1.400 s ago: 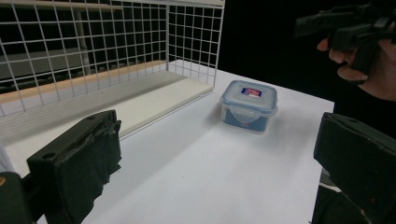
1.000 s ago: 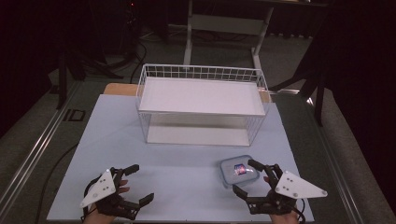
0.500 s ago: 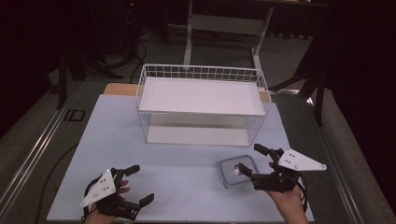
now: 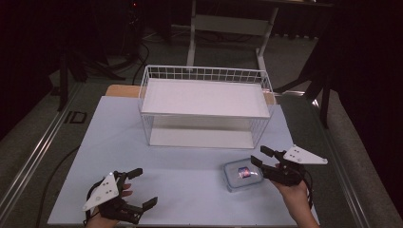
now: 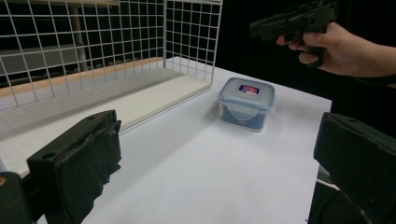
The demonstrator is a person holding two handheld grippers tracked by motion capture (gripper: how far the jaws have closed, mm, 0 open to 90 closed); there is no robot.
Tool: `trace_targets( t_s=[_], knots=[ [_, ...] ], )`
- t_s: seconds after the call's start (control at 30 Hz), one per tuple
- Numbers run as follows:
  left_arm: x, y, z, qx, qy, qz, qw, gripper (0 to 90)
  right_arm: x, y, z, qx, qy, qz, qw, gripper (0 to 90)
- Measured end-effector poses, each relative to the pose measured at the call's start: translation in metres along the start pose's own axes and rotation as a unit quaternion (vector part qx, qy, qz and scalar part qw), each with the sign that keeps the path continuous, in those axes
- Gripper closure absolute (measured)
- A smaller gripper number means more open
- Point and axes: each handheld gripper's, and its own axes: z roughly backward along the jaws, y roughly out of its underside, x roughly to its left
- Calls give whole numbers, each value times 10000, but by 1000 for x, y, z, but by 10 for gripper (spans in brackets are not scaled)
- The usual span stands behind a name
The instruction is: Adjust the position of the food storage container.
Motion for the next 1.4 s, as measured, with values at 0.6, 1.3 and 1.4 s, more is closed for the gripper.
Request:
trace_targets(
  t_s=[0.6, 1.3, 1.4],
  knots=[
    [0, 1, -2, 73, 40, -35, 10000, 16, -29, 40, -9, 618, 516, -110, 9967, 837],
    [-2, 1, -2, 106, 104, -80, 9999, 16, -34, 78, -15, 1628, 654, -215, 9843, 900],
    [-2, 1, -3, 117, 108, -84, 9998, 16, -33, 85, -16, 1712, 582, -282, 9831, 900]
  ],
)
